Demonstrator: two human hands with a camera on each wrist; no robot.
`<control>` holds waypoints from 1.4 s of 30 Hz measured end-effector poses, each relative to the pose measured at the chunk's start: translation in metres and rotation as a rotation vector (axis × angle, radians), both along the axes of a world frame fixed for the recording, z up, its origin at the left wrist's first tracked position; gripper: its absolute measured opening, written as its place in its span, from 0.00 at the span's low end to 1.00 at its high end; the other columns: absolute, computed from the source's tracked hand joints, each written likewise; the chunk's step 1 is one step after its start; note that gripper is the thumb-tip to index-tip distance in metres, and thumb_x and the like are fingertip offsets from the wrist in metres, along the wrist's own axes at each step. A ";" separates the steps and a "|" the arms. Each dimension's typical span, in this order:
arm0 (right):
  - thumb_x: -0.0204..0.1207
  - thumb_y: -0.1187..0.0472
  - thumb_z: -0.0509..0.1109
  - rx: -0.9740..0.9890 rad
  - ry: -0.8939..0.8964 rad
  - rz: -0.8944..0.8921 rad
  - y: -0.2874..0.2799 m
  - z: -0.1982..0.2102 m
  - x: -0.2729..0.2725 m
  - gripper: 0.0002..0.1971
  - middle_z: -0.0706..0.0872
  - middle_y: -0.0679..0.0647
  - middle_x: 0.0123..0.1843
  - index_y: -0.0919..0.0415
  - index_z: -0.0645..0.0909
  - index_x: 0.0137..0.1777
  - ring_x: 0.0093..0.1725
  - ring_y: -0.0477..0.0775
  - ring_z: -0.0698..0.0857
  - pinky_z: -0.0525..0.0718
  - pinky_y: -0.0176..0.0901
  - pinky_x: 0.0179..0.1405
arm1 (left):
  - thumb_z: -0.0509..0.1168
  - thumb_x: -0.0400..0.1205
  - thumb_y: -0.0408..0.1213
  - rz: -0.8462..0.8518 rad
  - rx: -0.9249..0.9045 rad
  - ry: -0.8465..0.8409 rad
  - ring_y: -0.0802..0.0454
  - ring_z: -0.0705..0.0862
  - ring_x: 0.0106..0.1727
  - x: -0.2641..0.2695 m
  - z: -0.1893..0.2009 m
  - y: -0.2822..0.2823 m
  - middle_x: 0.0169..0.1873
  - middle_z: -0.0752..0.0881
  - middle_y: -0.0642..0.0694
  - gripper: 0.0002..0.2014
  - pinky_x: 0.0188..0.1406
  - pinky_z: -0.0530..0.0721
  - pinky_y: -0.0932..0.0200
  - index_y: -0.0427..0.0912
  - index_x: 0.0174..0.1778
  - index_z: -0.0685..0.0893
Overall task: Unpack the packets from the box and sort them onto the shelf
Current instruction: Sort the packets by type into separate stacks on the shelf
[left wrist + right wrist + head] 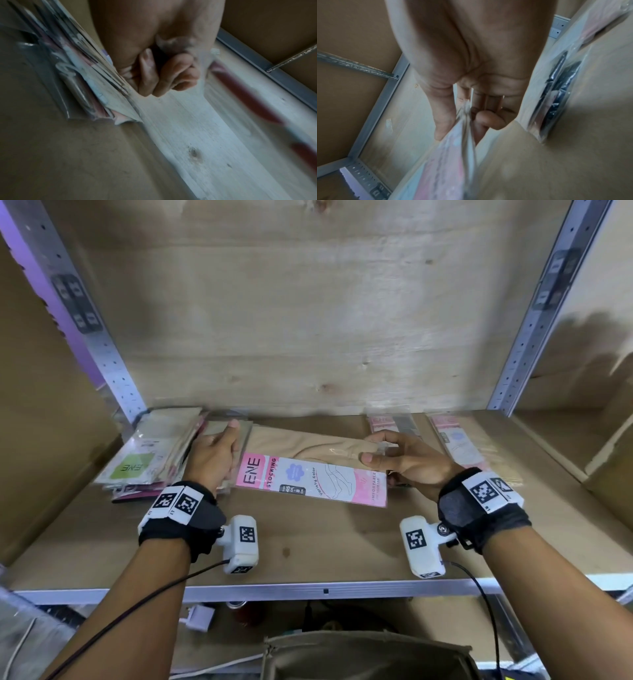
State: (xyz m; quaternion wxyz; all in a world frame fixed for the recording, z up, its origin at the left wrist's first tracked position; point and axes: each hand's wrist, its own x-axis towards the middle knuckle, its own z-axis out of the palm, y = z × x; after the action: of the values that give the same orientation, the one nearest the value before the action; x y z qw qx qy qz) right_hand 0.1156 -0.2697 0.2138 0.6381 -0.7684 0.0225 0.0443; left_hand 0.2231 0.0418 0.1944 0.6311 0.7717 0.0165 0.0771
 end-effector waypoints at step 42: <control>0.80 0.66 0.71 0.077 -0.106 0.013 -0.017 -0.004 -0.020 0.17 0.82 0.61 0.43 0.64 0.80 0.68 0.38 0.55 0.74 0.72 0.43 0.32 | 0.63 0.85 0.56 -0.242 -0.393 0.219 0.56 0.78 0.24 -0.023 0.025 -0.025 0.33 0.81 0.49 0.18 0.19 0.74 0.63 0.58 0.34 0.93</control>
State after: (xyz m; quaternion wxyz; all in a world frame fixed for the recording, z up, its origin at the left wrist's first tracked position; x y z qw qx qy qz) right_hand 0.0954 -0.2863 0.2093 0.6670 -0.7448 -0.0181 0.0086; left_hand 0.2006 0.0168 0.2194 0.7682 0.6342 0.0068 -0.0878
